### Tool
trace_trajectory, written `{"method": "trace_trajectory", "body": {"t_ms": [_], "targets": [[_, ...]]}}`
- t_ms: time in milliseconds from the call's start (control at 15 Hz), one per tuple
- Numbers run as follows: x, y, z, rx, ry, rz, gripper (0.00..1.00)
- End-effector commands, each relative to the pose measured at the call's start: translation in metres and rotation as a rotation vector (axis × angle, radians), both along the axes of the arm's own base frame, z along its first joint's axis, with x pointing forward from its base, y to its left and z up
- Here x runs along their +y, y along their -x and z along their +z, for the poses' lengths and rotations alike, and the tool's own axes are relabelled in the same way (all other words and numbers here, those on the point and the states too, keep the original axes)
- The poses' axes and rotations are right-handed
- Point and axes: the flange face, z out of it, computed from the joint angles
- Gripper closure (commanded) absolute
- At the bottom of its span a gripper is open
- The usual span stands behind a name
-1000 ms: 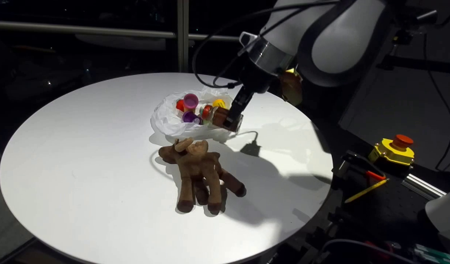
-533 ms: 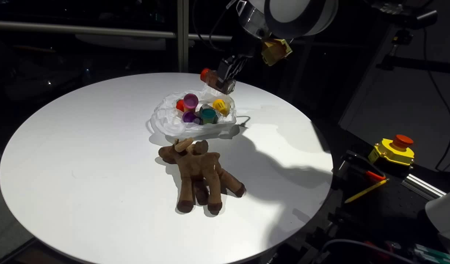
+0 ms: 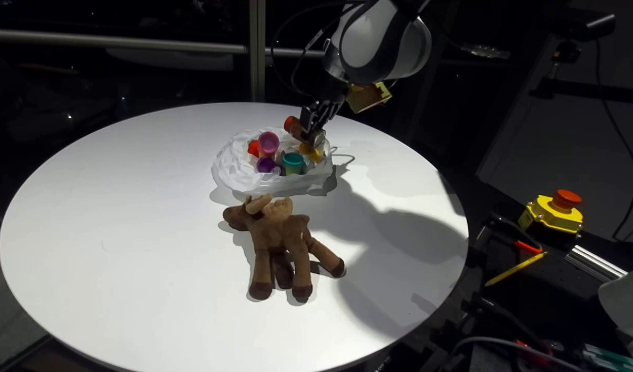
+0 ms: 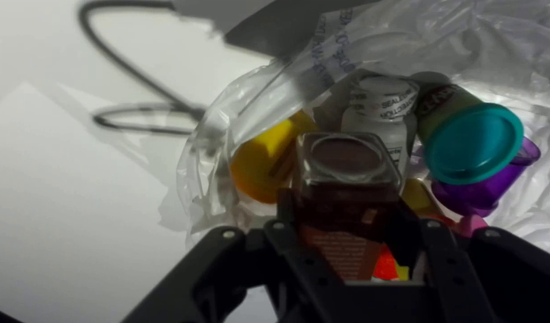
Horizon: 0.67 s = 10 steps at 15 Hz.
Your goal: Put the objects on the table in the plastic bag
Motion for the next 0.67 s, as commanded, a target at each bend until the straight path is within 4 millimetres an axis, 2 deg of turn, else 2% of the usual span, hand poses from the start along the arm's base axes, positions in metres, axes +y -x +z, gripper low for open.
{"method": "trace_trajectory", "body": {"t_ms": [0,267,400,533,600], "targets": [[-0.008,-0.027,-0.010,-0.007,-0.028,-0.041,0.76],[-0.006,-0.039,-0.017,-0.018,-0.034,-0.046,0.76],[-0.002,-0.043,-0.016,-0.015,-0.049,-0.047,0.25],[0.005,-0.043,-0.010,-0.014,-0.070,-0.042,0.21],[0.004,-0.043,-0.003,-0.019,-0.081,-0.040,0.13]]}}
